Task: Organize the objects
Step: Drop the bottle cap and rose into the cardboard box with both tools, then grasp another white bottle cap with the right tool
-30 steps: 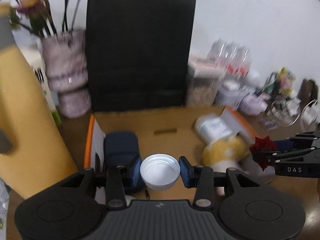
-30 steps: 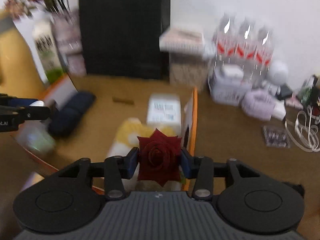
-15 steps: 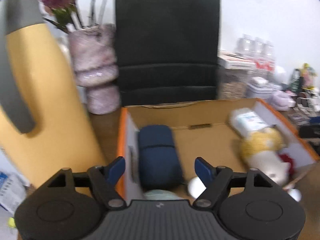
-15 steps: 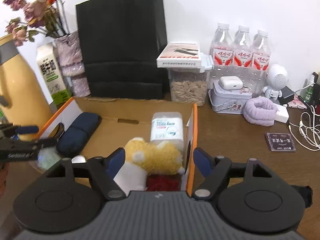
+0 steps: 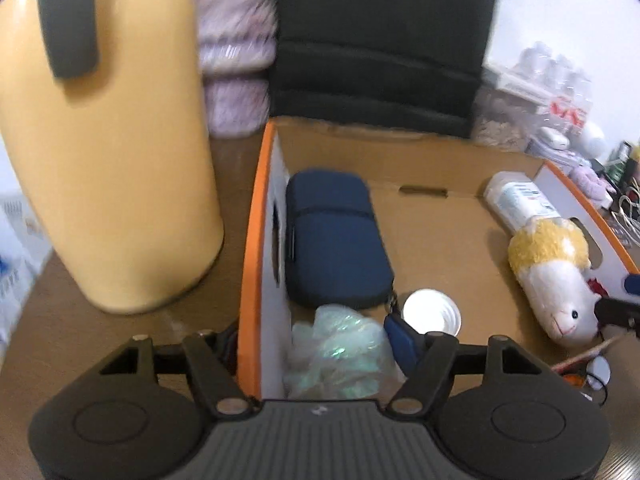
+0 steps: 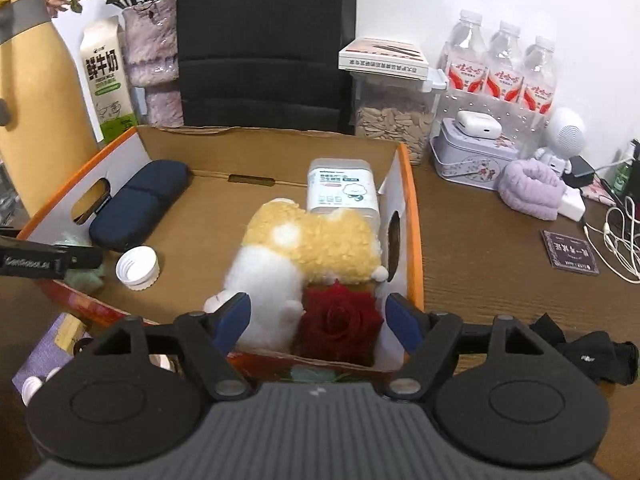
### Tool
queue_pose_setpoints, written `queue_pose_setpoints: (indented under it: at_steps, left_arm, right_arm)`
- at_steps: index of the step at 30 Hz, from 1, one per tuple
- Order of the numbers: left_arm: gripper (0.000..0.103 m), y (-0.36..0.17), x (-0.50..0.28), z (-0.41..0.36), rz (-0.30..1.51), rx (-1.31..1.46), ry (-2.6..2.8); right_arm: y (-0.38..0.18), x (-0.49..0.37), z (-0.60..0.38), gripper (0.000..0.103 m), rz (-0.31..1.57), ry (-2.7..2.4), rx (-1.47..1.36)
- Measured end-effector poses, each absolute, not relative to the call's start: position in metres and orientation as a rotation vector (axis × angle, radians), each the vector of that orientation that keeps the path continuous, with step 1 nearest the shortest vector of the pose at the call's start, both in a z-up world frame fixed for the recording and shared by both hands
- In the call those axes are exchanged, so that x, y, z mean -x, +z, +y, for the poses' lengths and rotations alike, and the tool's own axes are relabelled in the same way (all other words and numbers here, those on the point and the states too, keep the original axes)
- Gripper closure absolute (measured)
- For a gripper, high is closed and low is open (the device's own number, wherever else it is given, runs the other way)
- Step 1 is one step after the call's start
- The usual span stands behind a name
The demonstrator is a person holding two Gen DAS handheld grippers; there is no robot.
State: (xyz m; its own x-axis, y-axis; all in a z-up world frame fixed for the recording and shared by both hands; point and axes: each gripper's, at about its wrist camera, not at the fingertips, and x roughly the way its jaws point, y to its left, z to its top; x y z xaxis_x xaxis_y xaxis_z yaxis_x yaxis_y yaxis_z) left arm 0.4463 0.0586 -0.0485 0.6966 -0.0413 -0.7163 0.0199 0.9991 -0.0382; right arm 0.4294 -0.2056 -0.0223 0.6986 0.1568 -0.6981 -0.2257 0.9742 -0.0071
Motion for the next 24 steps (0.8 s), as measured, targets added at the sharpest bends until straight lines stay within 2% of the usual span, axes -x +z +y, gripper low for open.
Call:
queue_pose_setpoints:
  at_steps: [4,5,6,9,12,13,18,24]
  left_arm:
    - [0.033,-0.020,-0.418,0.059,0.689,0.037,-0.061]
    - [0.033,-0.009,-0.403,0.060,0.656,0.046,-0.079]
    - [0.030,0.002,-0.386,0.063,0.618,0.051,-0.111]
    - [0.021,0.019,-0.328,0.063,0.555,0.041,-0.134]
    - [0.007,0.007,-0.253,0.057,0.502,0.072,-0.061]
    - [0.006,-0.004,-0.230,0.050,0.485,0.064,-0.067]
    - [0.010,-0.042,-0.163,0.020,0.574,-0.046,-0.175]
    - [0.011,-0.012,-0.127,0.046,0.566,-0.109,-0.211]
  right_arm:
    - [0.002,-0.401,-0.212,0.026,0.671,0.254,0.049]
    - [0.010,-0.388,-0.212,0.022,0.634,0.270,0.052]
    - [0.017,-0.374,-0.213,0.016,0.600,0.286,0.055]
    - [0.028,-0.320,-0.217,0.008,0.516,0.337,0.065]
    - [0.017,-0.264,-0.222,0.000,0.481,0.386,0.019]
    - [0.008,-0.247,-0.224,0.000,0.485,0.406,-0.017]
    - [-0.034,-0.181,-0.232,0.000,0.575,0.427,-0.194]
    - [-0.013,-0.123,-0.264,0.000,0.671,0.470,-0.088]
